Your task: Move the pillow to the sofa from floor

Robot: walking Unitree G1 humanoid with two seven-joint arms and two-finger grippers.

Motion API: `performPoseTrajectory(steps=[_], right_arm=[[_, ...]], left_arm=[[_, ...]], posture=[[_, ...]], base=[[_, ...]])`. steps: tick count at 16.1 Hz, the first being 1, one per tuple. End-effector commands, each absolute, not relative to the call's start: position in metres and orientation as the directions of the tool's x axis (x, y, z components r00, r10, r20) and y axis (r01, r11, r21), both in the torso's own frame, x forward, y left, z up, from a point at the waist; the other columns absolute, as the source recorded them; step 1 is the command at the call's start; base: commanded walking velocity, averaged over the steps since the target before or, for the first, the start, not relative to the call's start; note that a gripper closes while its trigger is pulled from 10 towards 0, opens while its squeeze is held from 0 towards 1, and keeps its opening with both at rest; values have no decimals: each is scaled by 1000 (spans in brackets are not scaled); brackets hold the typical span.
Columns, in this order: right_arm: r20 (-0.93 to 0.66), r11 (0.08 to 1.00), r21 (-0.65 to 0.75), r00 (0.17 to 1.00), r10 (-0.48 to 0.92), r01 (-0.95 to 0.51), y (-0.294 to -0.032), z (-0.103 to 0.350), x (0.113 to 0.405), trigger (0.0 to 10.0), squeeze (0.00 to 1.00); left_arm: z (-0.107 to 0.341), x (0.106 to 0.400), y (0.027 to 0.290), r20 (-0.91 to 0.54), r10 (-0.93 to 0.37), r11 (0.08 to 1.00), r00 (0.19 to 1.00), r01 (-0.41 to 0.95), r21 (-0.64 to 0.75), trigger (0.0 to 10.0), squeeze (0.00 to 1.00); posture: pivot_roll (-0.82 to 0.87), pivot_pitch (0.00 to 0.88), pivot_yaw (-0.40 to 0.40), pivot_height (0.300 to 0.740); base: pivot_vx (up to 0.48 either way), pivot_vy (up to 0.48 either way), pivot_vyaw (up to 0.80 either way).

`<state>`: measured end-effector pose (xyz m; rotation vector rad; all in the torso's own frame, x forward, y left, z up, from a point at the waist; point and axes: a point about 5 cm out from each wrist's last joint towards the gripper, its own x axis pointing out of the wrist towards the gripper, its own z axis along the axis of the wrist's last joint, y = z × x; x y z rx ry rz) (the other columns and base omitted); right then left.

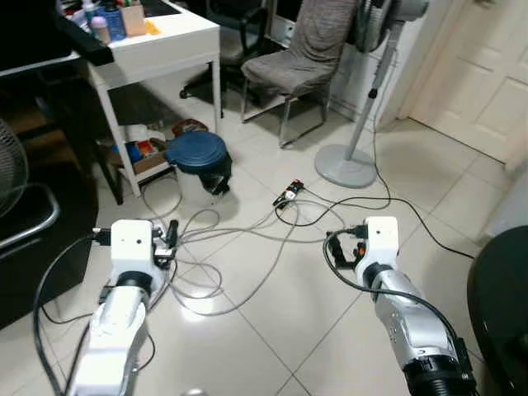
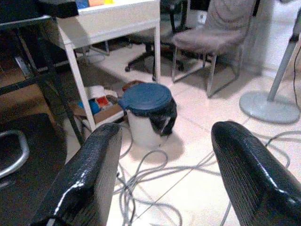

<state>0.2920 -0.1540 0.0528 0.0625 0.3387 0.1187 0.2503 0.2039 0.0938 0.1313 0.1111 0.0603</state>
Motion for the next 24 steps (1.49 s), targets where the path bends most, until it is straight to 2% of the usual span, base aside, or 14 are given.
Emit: performPoseTrajectory(steps=[1,2,3,8,12,18,24], right_arm=[[-329,991,72,935,133,-116,-150,53,290,10000,0],[-343,990,65,928,142,-127,-143,53,289,10000,0],[-346,985,-5,925,158,-171,-138,53,289,10000,0],[-343,965,69,903,260,-252,-120,60,296,10000,0],[-337,971,91,910,240,-222,-128,64,304,10000,0],[-324,977,53,922,212,-206,-143,70,301,10000,0],[-296,977,45,931,213,-209,-139,73,301,10000,0]], left_arm=[[90,250,209,-138,70,991,988,-53,123,10000,0],[90,250,215,-144,82,990,986,-63,130,10000,0],[96,251,214,-137,48,991,989,-30,129,10000,0],[105,252,208,-145,-19,994,989,34,102,10000,0],[109,264,187,-137,-94,989,986,109,105,10000,0],[119,278,187,-121,-137,976,983,155,155,10000,0],[119,280,183,-128,-169,966,977,190,176,10000,0]], posture=[[122,0,-14,740],[126,0,-7,740],[164,0,-16,740],[166,0,-19,740],[128,0,-11,740],[91,0,6,740],[80,0,27,740]], base=[[0,0,0],[0,0,0],[0,0,0],[0,0,0],[0,0,0],[-133,0,0],[-307,0,169]])
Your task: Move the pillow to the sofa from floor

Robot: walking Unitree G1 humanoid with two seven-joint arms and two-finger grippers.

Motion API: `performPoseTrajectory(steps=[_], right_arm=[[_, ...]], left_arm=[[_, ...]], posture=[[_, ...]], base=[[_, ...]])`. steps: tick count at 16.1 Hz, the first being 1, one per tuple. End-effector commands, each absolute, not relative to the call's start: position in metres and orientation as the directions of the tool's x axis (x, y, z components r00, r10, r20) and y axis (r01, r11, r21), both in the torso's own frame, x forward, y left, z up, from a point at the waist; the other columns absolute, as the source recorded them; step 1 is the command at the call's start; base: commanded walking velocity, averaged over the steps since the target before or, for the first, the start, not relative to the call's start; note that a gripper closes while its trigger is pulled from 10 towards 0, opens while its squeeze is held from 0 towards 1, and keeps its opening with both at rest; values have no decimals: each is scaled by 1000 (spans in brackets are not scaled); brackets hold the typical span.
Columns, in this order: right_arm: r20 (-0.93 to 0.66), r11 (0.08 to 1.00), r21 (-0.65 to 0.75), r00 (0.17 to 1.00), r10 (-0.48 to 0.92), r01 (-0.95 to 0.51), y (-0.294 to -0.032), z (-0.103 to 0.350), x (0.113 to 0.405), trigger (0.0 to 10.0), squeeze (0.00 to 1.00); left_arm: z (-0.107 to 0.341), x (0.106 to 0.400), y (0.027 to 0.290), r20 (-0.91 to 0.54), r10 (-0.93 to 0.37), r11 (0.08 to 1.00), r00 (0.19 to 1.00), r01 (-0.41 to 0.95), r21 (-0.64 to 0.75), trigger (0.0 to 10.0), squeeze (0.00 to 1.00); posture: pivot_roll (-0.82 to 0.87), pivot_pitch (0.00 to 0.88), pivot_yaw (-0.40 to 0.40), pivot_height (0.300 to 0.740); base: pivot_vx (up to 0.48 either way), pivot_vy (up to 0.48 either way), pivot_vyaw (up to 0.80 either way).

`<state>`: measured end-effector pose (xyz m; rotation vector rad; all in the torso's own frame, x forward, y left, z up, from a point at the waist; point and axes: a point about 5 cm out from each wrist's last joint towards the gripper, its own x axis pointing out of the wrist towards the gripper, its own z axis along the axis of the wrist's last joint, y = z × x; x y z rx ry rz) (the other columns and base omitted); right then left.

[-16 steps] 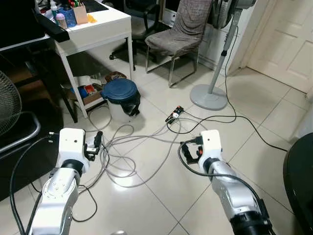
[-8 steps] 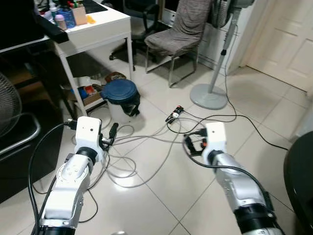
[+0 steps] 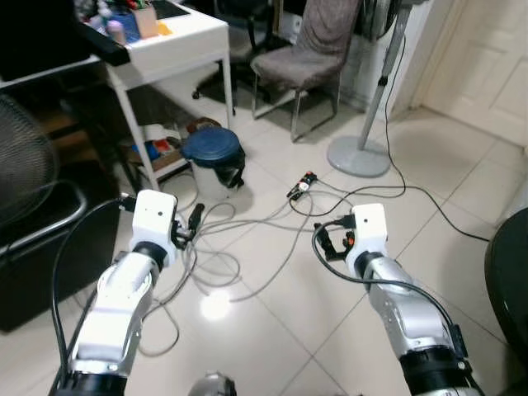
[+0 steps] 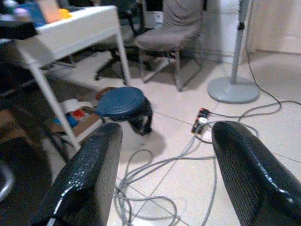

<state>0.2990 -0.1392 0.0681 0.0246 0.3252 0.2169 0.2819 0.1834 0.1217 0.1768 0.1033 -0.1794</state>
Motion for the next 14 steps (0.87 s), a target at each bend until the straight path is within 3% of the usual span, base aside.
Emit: performPoseTrajectory(steps=[1,9,14], right_arm=[[-293,976,46,931,218,-214,-138,73,301,10000,0],[-290,972,54,928,234,-228,-136,74,303,10000,0],[-296,982,55,936,189,-181,-144,73,304,10000,0]], left_arm=[[120,280,184,-126,-169,966,977,190,177,10000,0],[121,277,188,-126,-161,963,979,184,199,10000,0],[120,278,186,-128,-174,958,976,198,208,10000,0]], posture=[[80,0,27,740],[100,0,19,740],[82,0,35,740]], base=[[-334,0,800],[-335,0,800],[-325,0,99]])
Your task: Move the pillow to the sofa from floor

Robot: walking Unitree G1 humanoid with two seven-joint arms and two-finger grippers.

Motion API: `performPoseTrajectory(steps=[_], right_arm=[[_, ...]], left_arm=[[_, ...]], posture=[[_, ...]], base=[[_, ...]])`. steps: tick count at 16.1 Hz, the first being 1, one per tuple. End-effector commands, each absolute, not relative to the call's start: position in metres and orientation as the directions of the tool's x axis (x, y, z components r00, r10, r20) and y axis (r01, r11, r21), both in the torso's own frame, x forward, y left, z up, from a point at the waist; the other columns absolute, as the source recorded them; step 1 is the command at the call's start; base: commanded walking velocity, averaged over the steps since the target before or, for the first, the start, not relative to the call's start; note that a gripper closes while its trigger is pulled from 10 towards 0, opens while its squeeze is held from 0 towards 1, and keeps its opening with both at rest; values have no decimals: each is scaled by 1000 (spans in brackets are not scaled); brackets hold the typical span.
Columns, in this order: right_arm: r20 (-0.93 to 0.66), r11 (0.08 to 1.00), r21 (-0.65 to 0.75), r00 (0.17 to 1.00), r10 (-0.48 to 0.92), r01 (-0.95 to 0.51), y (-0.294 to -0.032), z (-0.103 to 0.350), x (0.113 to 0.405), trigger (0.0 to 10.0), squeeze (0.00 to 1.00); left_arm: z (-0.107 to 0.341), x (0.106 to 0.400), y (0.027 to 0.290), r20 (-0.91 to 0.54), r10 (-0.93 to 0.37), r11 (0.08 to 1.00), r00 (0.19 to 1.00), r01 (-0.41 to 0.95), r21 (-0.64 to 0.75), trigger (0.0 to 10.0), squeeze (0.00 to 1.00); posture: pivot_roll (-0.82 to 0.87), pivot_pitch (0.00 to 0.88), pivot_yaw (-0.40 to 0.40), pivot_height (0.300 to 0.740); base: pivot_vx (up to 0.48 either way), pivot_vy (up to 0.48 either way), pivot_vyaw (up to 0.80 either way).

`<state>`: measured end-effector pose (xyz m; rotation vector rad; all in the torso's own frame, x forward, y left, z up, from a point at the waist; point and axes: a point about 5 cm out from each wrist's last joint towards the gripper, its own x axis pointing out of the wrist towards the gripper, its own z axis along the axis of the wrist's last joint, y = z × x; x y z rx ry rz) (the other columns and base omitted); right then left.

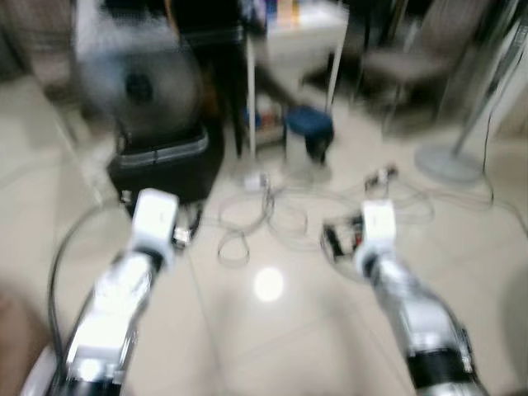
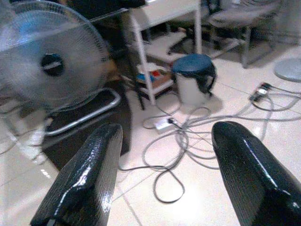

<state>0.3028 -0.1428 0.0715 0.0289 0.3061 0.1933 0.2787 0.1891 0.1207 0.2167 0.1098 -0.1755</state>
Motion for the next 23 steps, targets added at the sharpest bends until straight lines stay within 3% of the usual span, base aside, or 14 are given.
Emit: performPoseTrajectory(steps=[1,5,23], right_arm=[[-300,985,43,939,171,-166,-145,72,304,10000,0],[-299,995,11,949,101,-102,-150,71,305,10000,0],[-265,986,34,950,168,-165,-137,82,316,10000,0]], left_arm=[[120,279,186,-129,-177,957,976,201,208,10000,0],[118,277,187,-133,-178,956,975,203,210,10000,0],[126,268,207,-115,-128,957,985,153,245,10000,0]], posture=[[82,0,36,740],[84,0,33,740],[164,0,-29,740]], base=[[-319,0,0],[-318,0,0],[-300,0,0]])
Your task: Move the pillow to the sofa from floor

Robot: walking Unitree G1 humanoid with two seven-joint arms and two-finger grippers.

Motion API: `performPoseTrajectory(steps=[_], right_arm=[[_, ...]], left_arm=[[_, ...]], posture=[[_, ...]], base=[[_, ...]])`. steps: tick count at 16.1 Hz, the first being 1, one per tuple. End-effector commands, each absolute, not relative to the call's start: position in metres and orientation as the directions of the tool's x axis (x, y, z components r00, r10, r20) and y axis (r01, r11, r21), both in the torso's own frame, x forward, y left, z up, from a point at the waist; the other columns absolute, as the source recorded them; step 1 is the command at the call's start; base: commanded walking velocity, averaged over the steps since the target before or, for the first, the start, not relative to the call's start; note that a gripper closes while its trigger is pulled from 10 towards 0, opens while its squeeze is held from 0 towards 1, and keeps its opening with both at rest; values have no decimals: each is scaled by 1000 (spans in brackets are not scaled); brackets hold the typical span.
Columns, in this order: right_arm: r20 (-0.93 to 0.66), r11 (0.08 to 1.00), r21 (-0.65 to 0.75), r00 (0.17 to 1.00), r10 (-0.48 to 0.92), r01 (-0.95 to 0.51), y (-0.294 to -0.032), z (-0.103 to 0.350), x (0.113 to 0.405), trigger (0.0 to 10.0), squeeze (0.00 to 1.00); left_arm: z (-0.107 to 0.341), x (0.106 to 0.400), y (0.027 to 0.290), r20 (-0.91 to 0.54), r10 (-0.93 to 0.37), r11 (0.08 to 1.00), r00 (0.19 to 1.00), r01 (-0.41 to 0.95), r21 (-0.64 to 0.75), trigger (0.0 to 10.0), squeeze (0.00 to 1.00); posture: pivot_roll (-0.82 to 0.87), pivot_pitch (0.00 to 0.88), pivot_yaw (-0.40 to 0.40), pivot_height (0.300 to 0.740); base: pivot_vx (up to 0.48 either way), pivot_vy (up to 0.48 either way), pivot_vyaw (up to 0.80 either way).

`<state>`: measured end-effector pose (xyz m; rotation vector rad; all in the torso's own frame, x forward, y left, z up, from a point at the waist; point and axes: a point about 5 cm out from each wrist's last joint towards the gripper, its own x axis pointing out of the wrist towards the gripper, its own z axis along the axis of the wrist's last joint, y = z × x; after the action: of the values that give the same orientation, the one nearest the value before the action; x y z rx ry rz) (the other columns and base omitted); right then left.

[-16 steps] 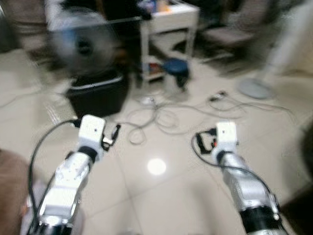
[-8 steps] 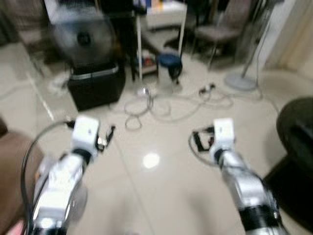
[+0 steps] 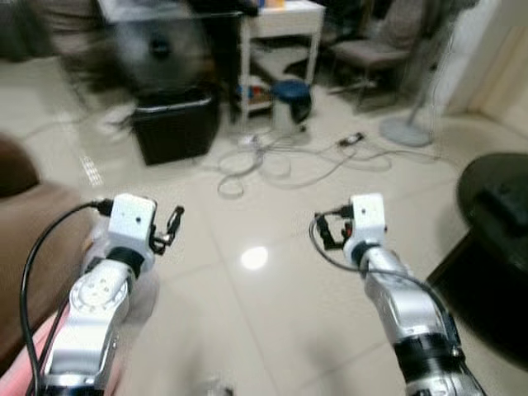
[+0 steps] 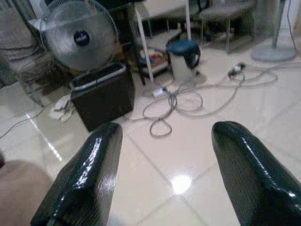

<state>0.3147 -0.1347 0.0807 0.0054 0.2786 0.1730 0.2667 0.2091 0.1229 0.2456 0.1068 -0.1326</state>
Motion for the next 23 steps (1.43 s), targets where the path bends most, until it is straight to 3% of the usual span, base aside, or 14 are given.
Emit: performPoseTrajectory(steps=[1,13,18,23], right_arm=[[-266,985,36,948,172,-169,-136,82,317,10000,0],[-282,981,35,940,193,-191,-133,77,317,10000,0],[-308,961,-4,914,263,-277,-127,69,309,10000,0],[-253,938,0,907,336,-347,-123,76,309,10000,0]], left_arm=[[127,268,208,-115,-128,956,985,154,251,10000,0],[126,269,204,-106,-139,956,985,161,246,10000,0],[123,264,201,-68,-136,947,988,149,283,10000,0],[115,256,209,-33,-57,959,998,64,278,10000,0]], posture=[[168,0,-29,740],[162,0,-15,740],[164,0,-9,740],[169,0,-18,740]], base=[[-292,0,0],[-290,0,0],[0,0,0],[0,0,800]])
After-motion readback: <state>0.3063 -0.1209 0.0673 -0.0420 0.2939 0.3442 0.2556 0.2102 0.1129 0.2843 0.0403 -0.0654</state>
